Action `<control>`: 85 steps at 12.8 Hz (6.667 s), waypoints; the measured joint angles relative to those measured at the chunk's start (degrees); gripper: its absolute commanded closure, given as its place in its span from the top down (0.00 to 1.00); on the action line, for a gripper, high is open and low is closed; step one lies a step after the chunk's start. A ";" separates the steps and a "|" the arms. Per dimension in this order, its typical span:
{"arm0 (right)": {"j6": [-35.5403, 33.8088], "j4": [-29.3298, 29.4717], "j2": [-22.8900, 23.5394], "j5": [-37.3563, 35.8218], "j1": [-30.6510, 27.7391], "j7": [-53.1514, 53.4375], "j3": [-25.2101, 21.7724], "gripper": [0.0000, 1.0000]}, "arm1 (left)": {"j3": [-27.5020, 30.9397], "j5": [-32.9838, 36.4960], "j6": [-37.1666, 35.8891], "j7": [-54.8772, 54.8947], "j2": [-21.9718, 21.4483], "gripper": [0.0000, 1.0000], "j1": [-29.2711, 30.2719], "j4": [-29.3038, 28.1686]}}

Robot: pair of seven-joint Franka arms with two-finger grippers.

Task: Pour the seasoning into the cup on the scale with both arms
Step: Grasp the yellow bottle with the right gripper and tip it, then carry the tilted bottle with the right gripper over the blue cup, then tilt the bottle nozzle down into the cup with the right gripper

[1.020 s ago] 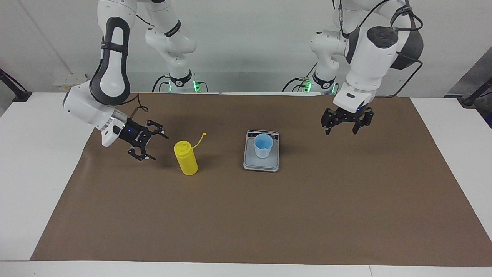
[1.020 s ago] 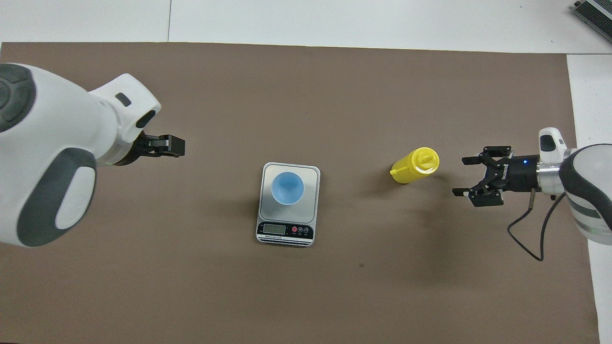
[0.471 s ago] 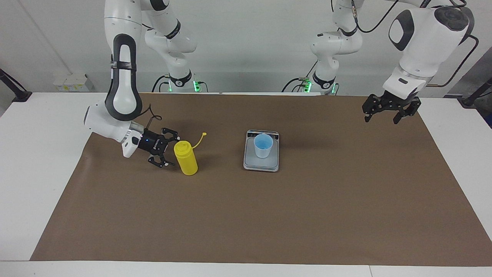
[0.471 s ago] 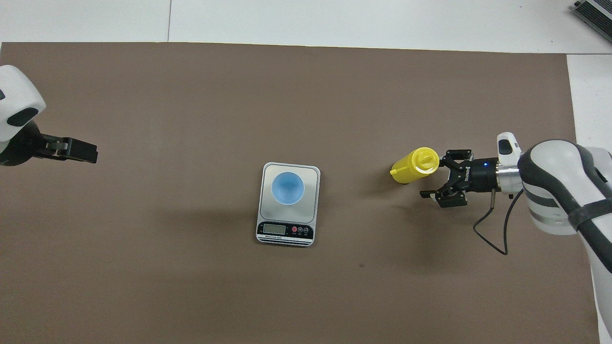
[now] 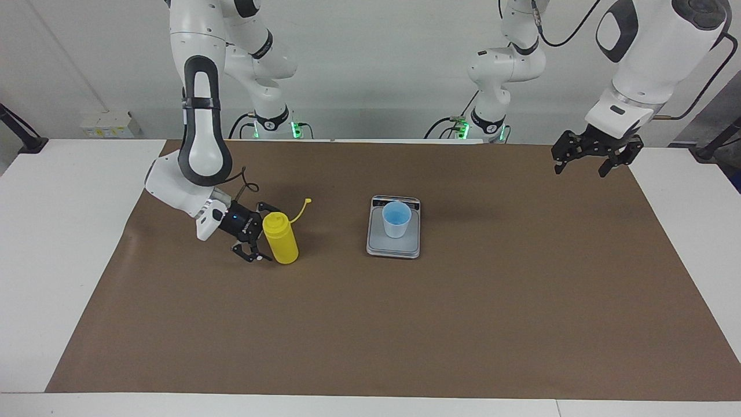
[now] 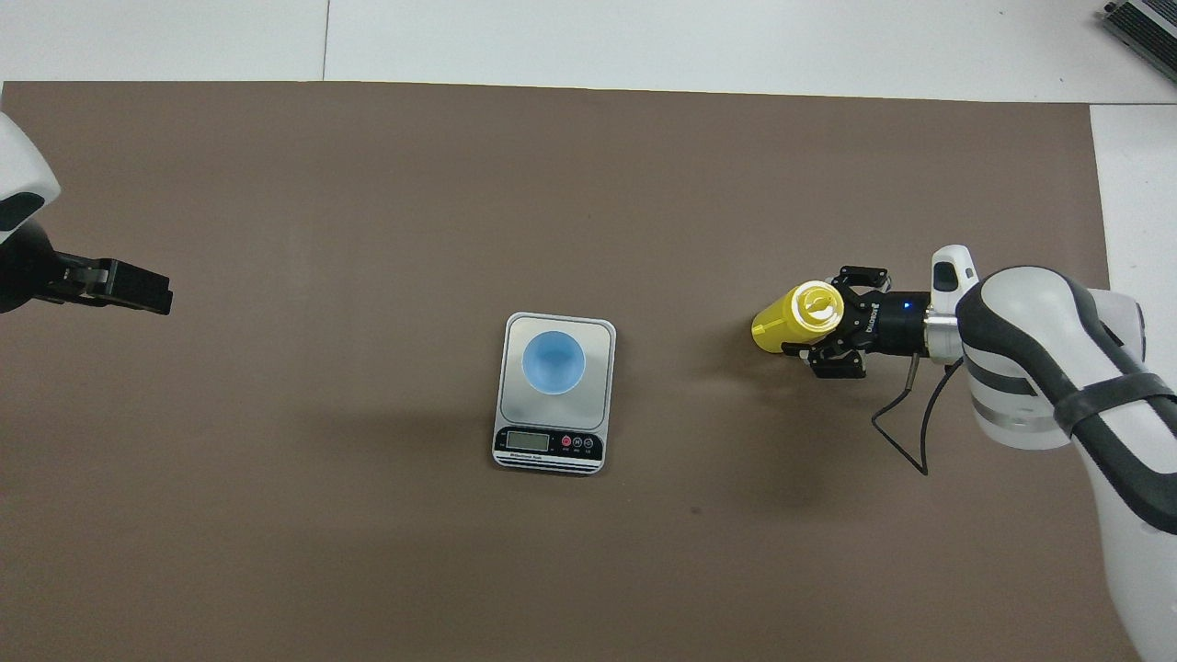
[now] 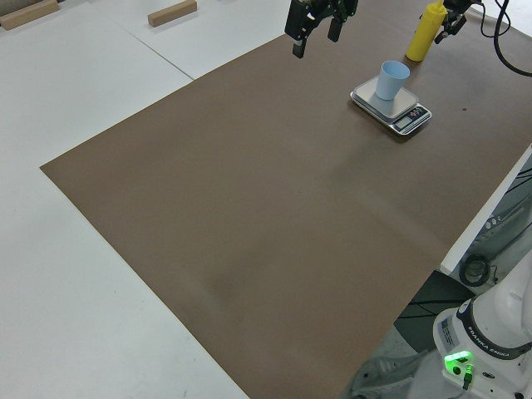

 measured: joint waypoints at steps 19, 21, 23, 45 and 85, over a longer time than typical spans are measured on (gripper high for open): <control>12.53 2.09 -1.90 -5.48 12.93 6.26 0.11 0.00 | 0.45 -0.71 -3.76 0.05 -0.02 1.00 0.10 3.04; 12.97 3.22 -2.31 -15.72 15.09 14.39 0.13 0.00 | 0.42 -0.71 -3.76 0.06 -0.02 1.00 0.10 3.03; 12.98 4.53 -2.86 -26.70 17.13 23.59 0.15 0.00 | 0.39 -0.71 -3.77 0.10 -0.02 1.00 0.10 2.96; 14.06 12.58 0.21 -97.15 26.80 60.79 0.50 0.00 | 0.23 -0.71 -3.78 0.13 -0.03 1.00 0.09 2.54; 4.63 3.60 -3.89 -152.71 42.10 90.96 0.94 0.00 | 0.51 -0.46 -3.68 -0.84 -0.14 1.00 0.12 2.51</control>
